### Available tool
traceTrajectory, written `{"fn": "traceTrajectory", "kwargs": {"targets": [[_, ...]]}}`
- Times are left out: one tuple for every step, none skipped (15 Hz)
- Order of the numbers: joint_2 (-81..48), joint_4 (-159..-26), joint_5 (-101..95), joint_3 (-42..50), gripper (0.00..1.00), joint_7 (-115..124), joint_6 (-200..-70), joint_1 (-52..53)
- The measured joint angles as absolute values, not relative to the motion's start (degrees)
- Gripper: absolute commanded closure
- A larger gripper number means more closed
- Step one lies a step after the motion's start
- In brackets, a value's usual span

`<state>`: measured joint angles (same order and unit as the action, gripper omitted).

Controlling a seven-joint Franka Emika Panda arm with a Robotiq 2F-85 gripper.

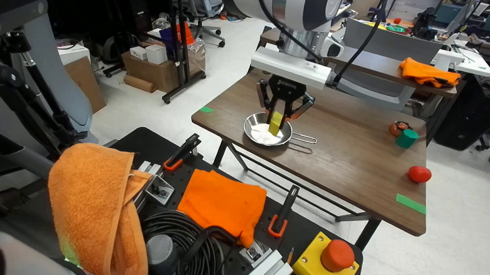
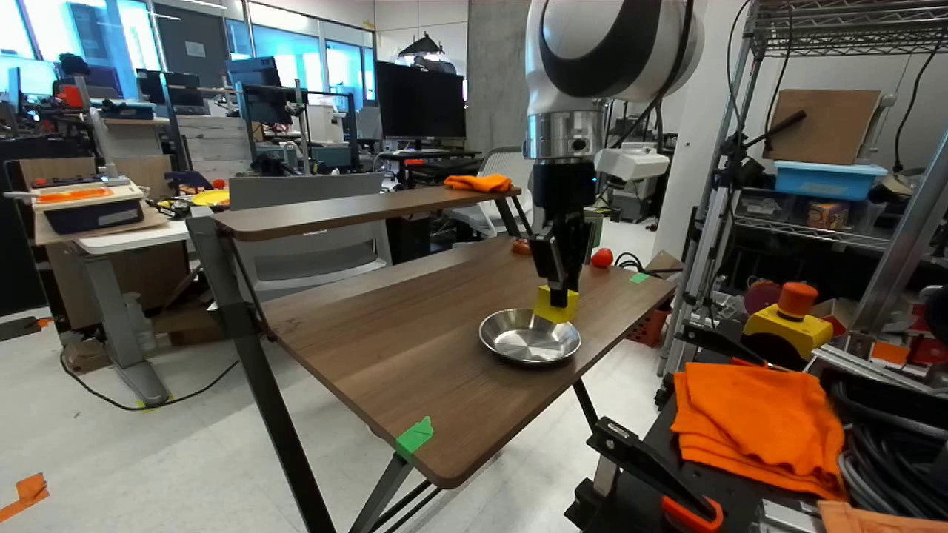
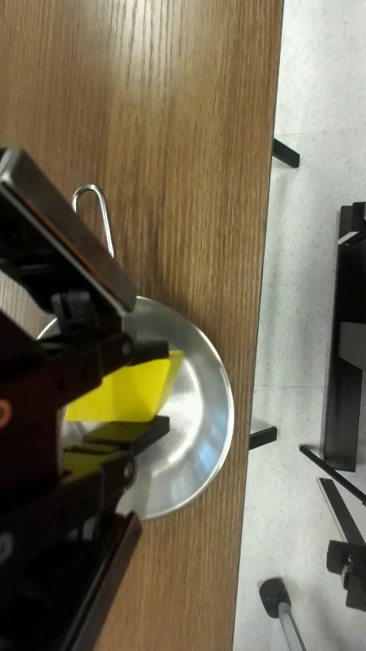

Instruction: Put the yellow block on the silver pan then remove it from the pan

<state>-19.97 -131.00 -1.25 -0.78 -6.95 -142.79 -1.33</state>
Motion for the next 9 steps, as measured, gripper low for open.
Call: {"fn": "traceTrajectory", "kwargs": {"targets": [[-20.4,-130.8,-2.5,-0.3,0.92,-6.0,-142.8,-1.2],[-20.9,-130.6,-3.6,0.0,0.92,-5.2,-142.8,-1.2],[-21.3,-130.3,-4.3,0.3,0.92,-4.7,-142.8,-1.2],[-21.7,-130.1,-4.8,0.5,0.92,-4.3,-142.8,-1.2],[-21.9,-129.9,-5.2,0.5,0.92,-4.0,-142.8,-1.2],[-22.1,-129.8,-5.3,0.5,0.92,-4.0,-142.8,-1.2],[-22.2,-129.6,-5.3,0.5,0.92,-4.0,-142.8,-1.1],[-22.3,-129.4,-5.3,0.5,0.92,-4.0,-142.8,-1.1],[-22.3,-129.3,-5.4,0.5,0.92,-4.0,-142.8,-1.0]]}}
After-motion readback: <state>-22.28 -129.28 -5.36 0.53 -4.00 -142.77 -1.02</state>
